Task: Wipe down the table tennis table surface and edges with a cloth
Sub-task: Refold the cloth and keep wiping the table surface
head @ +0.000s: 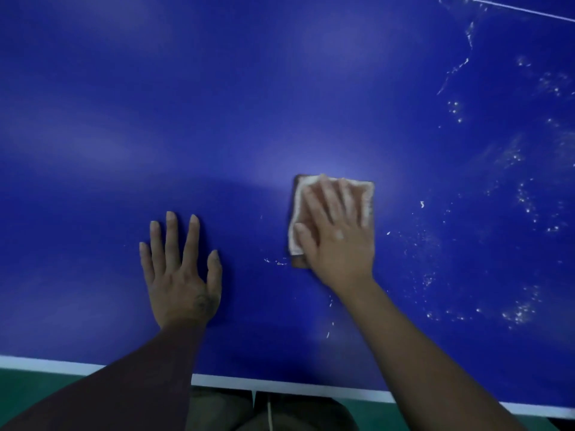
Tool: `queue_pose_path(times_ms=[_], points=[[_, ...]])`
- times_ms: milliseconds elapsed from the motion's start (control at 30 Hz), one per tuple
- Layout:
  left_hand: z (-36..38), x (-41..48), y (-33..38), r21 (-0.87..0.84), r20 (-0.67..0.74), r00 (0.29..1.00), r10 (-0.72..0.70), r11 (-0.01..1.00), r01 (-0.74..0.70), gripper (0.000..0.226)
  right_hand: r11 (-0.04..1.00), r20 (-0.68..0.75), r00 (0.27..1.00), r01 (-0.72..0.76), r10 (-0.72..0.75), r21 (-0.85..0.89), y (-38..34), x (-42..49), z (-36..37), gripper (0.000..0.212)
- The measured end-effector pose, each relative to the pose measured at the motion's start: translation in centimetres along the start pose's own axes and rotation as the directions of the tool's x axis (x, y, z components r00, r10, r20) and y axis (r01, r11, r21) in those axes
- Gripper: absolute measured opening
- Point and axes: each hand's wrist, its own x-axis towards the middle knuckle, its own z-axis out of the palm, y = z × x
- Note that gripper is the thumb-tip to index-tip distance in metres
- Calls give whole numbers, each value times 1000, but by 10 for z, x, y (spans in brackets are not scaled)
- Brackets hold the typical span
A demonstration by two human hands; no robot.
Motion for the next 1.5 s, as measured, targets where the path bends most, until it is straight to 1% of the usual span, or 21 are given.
queue_pose_path(times_ms=[67,133,200,267,300,333,433,500,567,667,767,800,867,967,1033,1133,1233,1367,1433,1500], points=[[0,0,0,-2,-5,1000,-4,1000,4,71,989,-22,989,-149,149,-24,34,-6,-7,61],[-1,0,1,-9,-6,1000,-8,1000,7,70,954,-44,955,-296,295,-39,54,-8,-12,61],[-2,0,1,-9,-4,1000,-7,1000,7,70,899,-66,899,-436,433,-34,51,-2,-12,62],[-2,0,1,-9,9,1000,-7,1000,7,71,841,-81,839,-540,538,-10,27,12,-10,64],[-3,0,1,-9,16,1000,-8,1000,8,71,837,-72,835,-548,546,1,10,19,-7,65],[-3,-1,1,-8,23,1000,-9,1000,10,70,856,-58,855,-517,516,5,-9,24,-4,66],[-3,-1,3,-8,23,1000,-8,1000,8,67,959,-50,958,-281,283,45,-65,17,9,64],[-4,0,3,-13,25,1000,-9,1000,9,66,983,-46,987,-151,156,100,-90,-6,15,65],[-5,1,3,-19,29,1000,-9,1000,9,65,987,-4,997,-77,78,139,-99,-40,19,66],[-6,-1,4,-35,21,1000,-15,999,16,64,988,51,998,20,-28,153,-91,-76,18,66],[-8,0,6,-41,19,1000,-17,999,18,63,987,61,992,102,-110,122,-69,-54,12,65],[-8,0,6,-38,22,1000,-15,999,16,63,990,48,994,95,-100,103,-58,-38,10,64],[-7,0,6,-31,27,1000,-15,999,16,63,997,-6,1000,17,-17,69,-29,-3,6,64],[-5,-1,4,-21,25,1000,-15,1000,16,64,982,-77,979,-187,188,20,10,26,-3,65],[-3,0,3,-12,15,1000,-15,1000,15,64,953,-102,948,-302,301,11,17,25,-5,65],[0,0,3,-5,0,1000,-6,1000,6,63,912,-121,906,-410,406,-13,3,-10,-1,64],[1,0,3,-8,-11,1000,-5,1000,5,64,896,-119,890,-444,439,-12,-21,-68,9,64],[0,1,4,-20,-30,1000,8,1000,-9,64,902,-90,899,-432,428,-23,-58,-139,19,66],[0,0,3,-15,-37,999,14,1000,-14,63,900,-71,900,-433,429,-44,-68,-153,21,65],[-1,-2,3,-9,-52,998,20,1000,-21,62,895,-68,897,-442,438,-66,-69,-141,18,65]])
